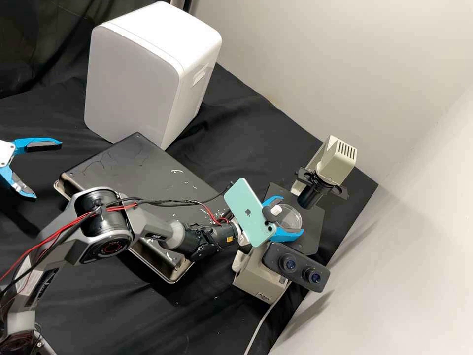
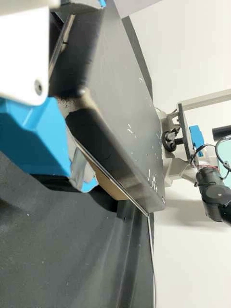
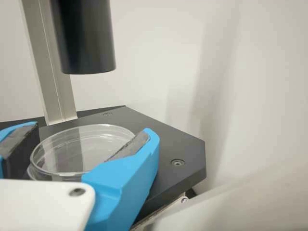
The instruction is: Place the petri dish on the bench
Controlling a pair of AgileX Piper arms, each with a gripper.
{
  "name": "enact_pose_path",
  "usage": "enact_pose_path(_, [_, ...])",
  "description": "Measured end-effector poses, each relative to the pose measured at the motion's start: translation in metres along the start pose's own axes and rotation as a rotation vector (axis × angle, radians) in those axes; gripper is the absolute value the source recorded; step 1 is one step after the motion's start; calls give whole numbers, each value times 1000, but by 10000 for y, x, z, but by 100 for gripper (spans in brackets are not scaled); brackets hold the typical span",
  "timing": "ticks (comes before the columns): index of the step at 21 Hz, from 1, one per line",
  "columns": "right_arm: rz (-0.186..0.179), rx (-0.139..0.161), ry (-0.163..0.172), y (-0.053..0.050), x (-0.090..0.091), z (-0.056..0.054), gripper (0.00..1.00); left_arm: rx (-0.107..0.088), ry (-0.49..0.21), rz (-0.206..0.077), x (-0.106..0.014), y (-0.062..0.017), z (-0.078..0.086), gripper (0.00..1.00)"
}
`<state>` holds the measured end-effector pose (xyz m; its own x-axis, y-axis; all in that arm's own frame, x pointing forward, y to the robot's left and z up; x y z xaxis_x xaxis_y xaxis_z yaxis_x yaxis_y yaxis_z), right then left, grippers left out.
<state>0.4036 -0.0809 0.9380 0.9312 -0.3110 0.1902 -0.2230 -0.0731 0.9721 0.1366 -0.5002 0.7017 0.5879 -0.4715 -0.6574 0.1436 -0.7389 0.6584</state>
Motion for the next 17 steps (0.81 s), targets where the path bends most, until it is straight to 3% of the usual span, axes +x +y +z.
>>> enact_pose_path(7, [-10,8,26,-37,-101,4,0,-1,4,0,-2,0,-7,100])
enact_pose_path(14, [-15,38,41,-45,-269,-12,0,-3,4,-6,2,-11,-9,100])
enact_pose_path(17, [-19,34,50,-56,-340,-24,0,-3,4,-6,2,-11,-9,100])
